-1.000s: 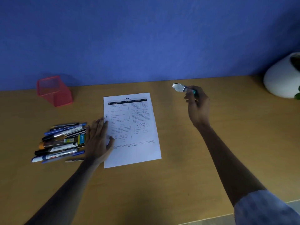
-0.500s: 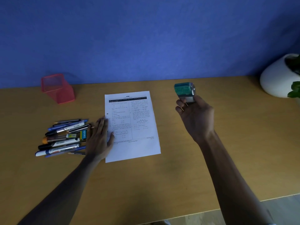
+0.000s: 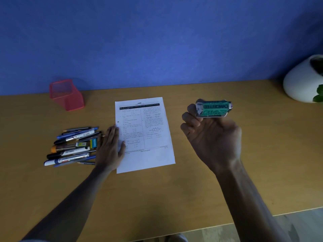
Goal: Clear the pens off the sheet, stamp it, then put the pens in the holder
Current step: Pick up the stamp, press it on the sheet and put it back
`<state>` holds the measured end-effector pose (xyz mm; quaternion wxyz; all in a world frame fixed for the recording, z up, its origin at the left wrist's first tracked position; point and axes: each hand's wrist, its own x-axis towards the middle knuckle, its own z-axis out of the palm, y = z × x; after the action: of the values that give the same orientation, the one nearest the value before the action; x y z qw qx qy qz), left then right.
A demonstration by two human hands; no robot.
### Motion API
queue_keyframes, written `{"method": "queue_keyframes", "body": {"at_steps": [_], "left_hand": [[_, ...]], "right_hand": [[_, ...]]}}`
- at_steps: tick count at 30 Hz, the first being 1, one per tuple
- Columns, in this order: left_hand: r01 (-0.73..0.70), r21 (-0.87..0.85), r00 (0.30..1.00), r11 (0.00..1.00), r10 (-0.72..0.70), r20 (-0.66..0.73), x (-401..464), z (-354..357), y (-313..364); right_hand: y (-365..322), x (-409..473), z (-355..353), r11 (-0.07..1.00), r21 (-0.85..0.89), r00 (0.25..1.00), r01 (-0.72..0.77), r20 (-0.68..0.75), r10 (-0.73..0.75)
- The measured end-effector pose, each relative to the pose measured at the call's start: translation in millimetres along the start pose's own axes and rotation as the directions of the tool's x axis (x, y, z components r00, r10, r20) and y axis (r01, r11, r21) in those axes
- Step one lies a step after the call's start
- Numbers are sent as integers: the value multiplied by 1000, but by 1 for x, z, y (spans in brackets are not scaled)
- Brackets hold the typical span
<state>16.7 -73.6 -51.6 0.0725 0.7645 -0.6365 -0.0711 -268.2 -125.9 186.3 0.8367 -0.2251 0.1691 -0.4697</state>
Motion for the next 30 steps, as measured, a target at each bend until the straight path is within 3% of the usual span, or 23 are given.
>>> {"method": "queue_keyframes", "body": {"at_steps": [9, 12, 15, 18, 21, 30], "left_hand": [[-2, -12, 1000, 1000, 2, -26, 0, 2, -1], [-4, -8, 1000, 1000, 4, -26, -1, 1, 0], [-5, -18, 1000, 1000, 4, -25, -1, 1, -1], [-12, -19, 1000, 1000, 12, -25, 0, 0, -1], [-21, -26, 999, 999, 20, -35, -1, 0, -1], [-29, -59, 998, 998, 26, -48, -2, -1, -1]], "right_hand": [[3, -8, -1, 1000, -7, 1000, -13, 17, 13], [5, -6, -9, 994, -105, 999, 28, -40, -32], [10, -5, -19, 948, -310, 984, 66, -136, -113], [20, -5, -33, 788, -607, 944, 101, -191, -268], [32, -6, -49, 599, -795, 901, 91, -190, -389], [69, -6, -97, 199, -979, 900, -40, -121, -418]]}}
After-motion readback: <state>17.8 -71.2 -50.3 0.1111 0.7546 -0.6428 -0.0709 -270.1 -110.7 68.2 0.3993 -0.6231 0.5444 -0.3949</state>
